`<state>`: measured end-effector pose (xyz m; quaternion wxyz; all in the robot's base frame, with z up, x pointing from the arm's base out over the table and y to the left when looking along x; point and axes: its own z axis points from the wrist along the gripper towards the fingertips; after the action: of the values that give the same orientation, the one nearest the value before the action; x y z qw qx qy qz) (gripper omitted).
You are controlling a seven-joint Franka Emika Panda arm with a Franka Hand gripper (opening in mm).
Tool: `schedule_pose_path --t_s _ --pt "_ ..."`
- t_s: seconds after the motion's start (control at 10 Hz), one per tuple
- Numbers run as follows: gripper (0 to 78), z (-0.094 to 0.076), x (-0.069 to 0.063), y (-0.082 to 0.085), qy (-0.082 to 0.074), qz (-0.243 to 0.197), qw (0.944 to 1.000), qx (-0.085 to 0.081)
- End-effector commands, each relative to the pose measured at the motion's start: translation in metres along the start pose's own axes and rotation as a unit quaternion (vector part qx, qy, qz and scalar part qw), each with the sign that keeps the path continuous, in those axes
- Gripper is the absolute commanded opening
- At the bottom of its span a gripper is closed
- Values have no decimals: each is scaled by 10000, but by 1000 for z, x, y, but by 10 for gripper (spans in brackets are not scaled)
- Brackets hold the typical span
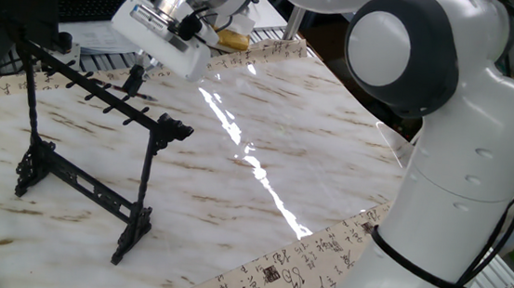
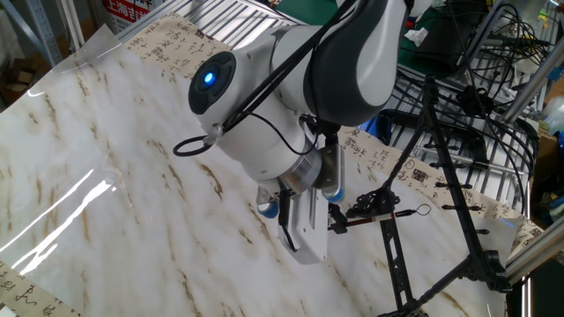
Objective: Place the brush on the pen rack
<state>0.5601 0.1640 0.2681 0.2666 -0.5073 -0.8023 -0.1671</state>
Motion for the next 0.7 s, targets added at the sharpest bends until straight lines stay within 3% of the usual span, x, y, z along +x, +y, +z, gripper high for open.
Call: schedule_pose_path --t_s 0.1,0.6,0.7 --pt "12 -8 1 3 -46 1 10000 9" --pt "12 -11 -1 5 -88 -140 9999 26" --pt "12 -12 -1 6 -173 -157 9997 65"
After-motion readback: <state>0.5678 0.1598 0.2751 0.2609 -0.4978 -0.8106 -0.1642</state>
